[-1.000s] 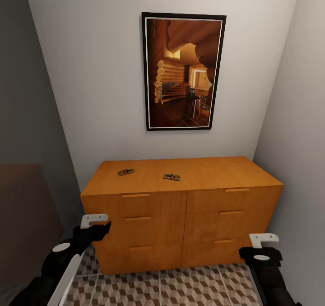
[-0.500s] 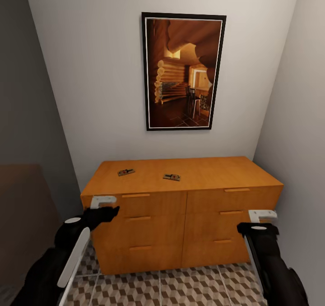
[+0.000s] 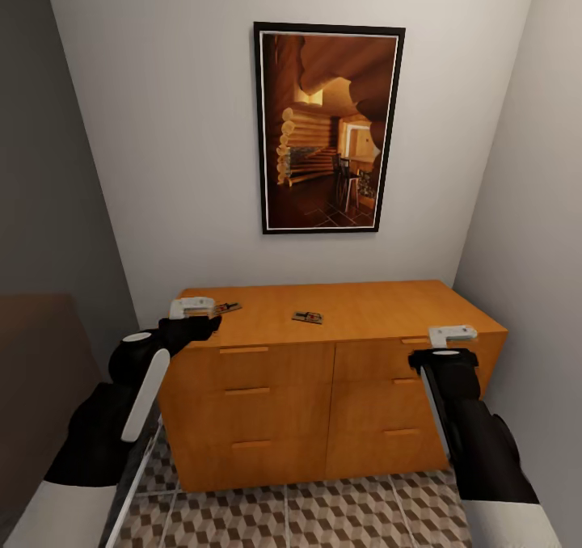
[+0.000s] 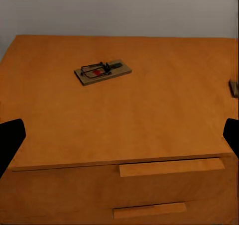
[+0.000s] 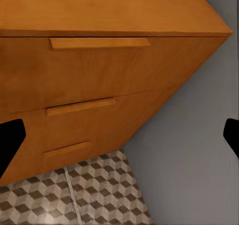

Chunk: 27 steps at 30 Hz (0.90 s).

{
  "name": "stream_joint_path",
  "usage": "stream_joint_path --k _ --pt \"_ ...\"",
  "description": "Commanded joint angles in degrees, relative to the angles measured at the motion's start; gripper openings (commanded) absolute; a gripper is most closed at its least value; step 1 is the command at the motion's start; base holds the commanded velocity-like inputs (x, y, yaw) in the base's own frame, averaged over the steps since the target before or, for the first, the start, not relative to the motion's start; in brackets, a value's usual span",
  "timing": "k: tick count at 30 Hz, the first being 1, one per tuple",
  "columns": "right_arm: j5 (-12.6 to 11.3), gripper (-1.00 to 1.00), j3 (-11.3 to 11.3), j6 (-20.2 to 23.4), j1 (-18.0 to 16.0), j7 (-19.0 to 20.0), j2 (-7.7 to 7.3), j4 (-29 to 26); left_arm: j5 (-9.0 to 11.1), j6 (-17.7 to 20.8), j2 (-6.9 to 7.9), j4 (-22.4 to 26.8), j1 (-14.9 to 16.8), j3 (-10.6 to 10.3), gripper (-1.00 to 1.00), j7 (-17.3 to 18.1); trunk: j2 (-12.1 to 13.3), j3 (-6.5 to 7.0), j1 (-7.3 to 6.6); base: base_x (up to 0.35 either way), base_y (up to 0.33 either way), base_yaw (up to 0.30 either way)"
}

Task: Take the four mousetraps from the cabinet in the bathroom and place them on the bathroom floor. Make sure all four end up on the same floor surface, and ensure that at least two of them are either under or directly next to the same bathroom sink.

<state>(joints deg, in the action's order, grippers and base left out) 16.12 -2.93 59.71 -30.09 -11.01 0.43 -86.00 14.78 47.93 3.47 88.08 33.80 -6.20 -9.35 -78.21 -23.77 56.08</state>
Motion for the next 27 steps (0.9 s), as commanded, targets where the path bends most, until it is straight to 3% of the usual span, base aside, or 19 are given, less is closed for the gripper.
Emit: stream_joint_path --k 1,8,17,19,24,27 --pt "-0.29 1.0 0.04 0.29 -0.39 -0.33 0.05 -0.03 0.61 0.2 0.02 0.06 0.5 -0.11 1.0 -0.58 -0.04 -0.07 0.0 0.0 0.0 0.0" --pt "-0.23 1.0 0.3 0.29 -1.58 -0.38 0.19 -0.04 0.54 0.22 -0.75 0.07 3.03 -0.14 1.0 -0.8 -0.04 -0.07 0.0 0.0 0.0 0.0" --pt "-0.52 1.0 0.45 0.29 -3.73 -0.3 1.82 0.14 -3.46 0.32 -1.59 0.01 4.76 -0.13 1.0 -1.42 -0.04 -0.07 0.0 0.0 0.0 0.0" --pt "-0.65 1.0 0.46 0.29 -5.09 -0.23 2.75 0.42 -4.81 0.79 -1.75 -0.12 4.87 -0.16 1.0 -1.39 -0.04 -0.07 0.0 0.0 0.0 0.0" --pt "-0.9 1.0 0.53 0.29 -8.49 0.05 5.17 1.84 -5.91 2.9 -1.88 -0.23 4.97 -0.25 1.0 -1.38 -0.04 -0.07 0.0 0.0 0.0 0.0" --pt "-1.02 1.0 0.55 0.29 -12.66 0.69 7.81 6.39 -6.27 4.7 -1.94 -0.26 5.0 -0.33 1.0 -1.37 -0.04 -0.07 0.0 0.0 0.0 0.0"
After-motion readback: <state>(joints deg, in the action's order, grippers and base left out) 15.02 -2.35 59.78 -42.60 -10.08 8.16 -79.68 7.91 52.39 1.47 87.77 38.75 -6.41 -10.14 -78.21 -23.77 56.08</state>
